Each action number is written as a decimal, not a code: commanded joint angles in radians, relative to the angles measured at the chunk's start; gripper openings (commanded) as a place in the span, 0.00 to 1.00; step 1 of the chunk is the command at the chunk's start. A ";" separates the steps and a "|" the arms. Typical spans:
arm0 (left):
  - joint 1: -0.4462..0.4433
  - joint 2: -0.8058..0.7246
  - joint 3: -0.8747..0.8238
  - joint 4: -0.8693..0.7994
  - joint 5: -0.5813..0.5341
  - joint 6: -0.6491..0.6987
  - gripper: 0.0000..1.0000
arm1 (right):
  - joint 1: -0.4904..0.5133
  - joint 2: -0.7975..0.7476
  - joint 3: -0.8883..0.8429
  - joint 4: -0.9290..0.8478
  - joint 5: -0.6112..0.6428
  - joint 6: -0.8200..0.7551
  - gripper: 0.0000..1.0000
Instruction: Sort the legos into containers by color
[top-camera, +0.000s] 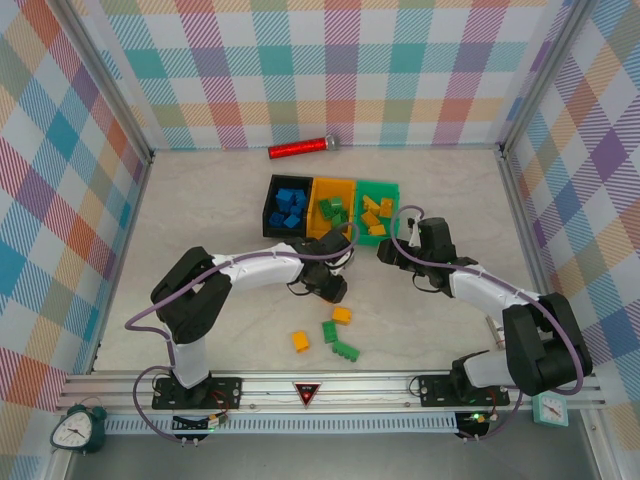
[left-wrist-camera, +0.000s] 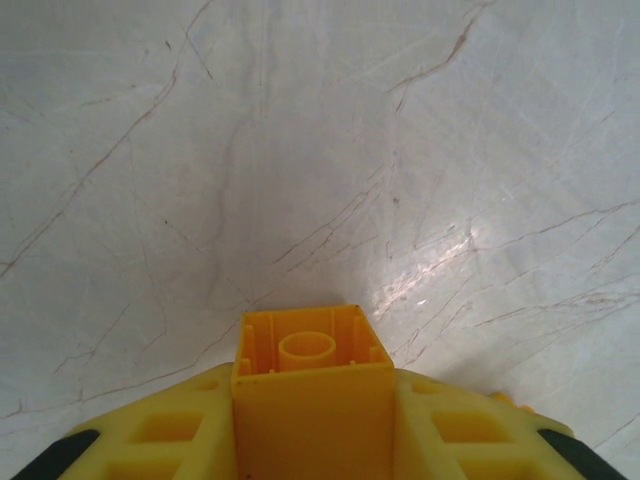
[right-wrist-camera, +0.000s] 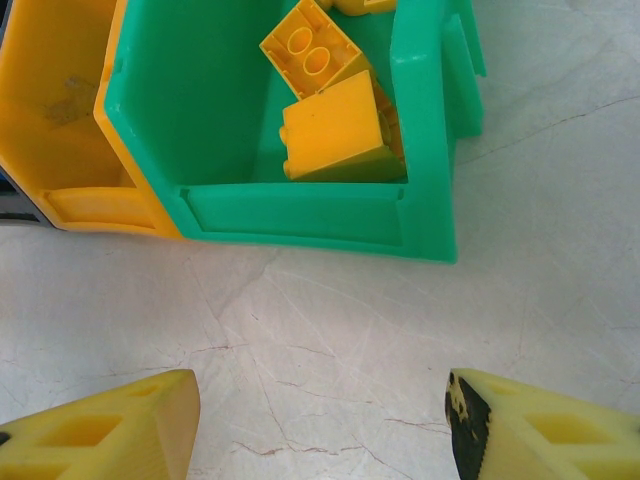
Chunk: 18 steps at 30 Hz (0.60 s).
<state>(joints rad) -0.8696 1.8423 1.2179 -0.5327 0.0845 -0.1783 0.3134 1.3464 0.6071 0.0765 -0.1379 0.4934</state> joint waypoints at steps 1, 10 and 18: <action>-0.011 -0.011 0.043 -0.015 -0.019 -0.013 0.32 | -0.006 -0.031 0.000 0.011 0.018 -0.004 0.67; -0.007 0.004 0.192 -0.008 -0.112 -0.037 0.31 | -0.005 -0.074 -0.011 -0.007 0.063 -0.003 0.67; 0.051 0.082 0.383 0.010 -0.129 -0.075 0.29 | -0.011 -0.146 -0.042 -0.014 0.127 0.007 0.67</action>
<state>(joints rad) -0.8486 1.8839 1.5372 -0.5385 -0.0280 -0.2241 0.3126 1.2324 0.5846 0.0647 -0.0448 0.4938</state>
